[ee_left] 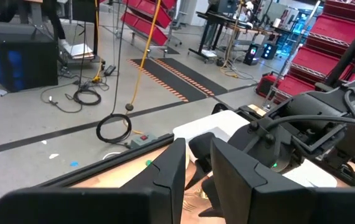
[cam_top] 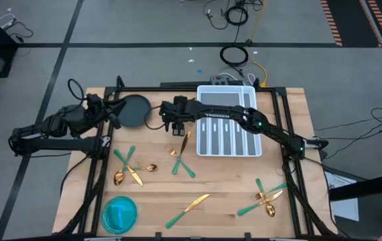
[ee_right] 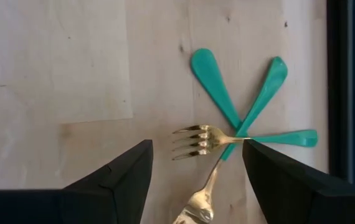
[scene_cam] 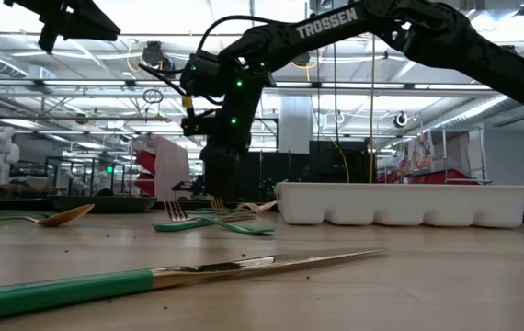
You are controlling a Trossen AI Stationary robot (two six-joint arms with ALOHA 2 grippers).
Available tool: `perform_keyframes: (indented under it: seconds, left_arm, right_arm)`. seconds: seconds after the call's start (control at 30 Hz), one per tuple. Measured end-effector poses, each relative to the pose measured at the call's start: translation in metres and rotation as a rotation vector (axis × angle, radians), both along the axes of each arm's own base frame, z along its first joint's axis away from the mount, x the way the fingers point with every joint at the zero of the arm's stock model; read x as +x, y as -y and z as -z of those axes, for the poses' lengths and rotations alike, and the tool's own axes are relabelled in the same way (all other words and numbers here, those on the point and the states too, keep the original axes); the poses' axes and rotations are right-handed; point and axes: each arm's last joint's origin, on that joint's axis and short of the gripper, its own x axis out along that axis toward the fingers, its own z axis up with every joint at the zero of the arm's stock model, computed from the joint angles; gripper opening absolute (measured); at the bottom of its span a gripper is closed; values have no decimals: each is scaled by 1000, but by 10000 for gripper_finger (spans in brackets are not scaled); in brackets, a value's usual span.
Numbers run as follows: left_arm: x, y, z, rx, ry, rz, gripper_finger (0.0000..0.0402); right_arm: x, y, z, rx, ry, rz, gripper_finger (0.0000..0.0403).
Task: Sort silverware
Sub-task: Put the green fork into the silverware tray
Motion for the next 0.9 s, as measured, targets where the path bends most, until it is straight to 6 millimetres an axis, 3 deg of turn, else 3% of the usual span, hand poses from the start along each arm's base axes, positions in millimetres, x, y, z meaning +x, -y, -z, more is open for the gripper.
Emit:
perform_keyframes:
  seconds: [0.27, 0.57, 0.73, 0.9]
  left_arm:
    - [0, 0, 0, 0, 0, -1, 83]
    - [0, 0, 0, 1, -1, -2, 83]
    - [0, 0, 0, 7, -5, -2, 83]
    - [0, 0, 1, 5, -18, -2, 83]
  right_arm:
    - [0, 0, 0, 7, -1, -1, 218]
    - [-5, -2, 24, 60, -43, -18, 116]
    - [-5, -4, 27, 17, -64, -9, 20]
    - [-4, -7, 25, 7, -67, -23, 1]
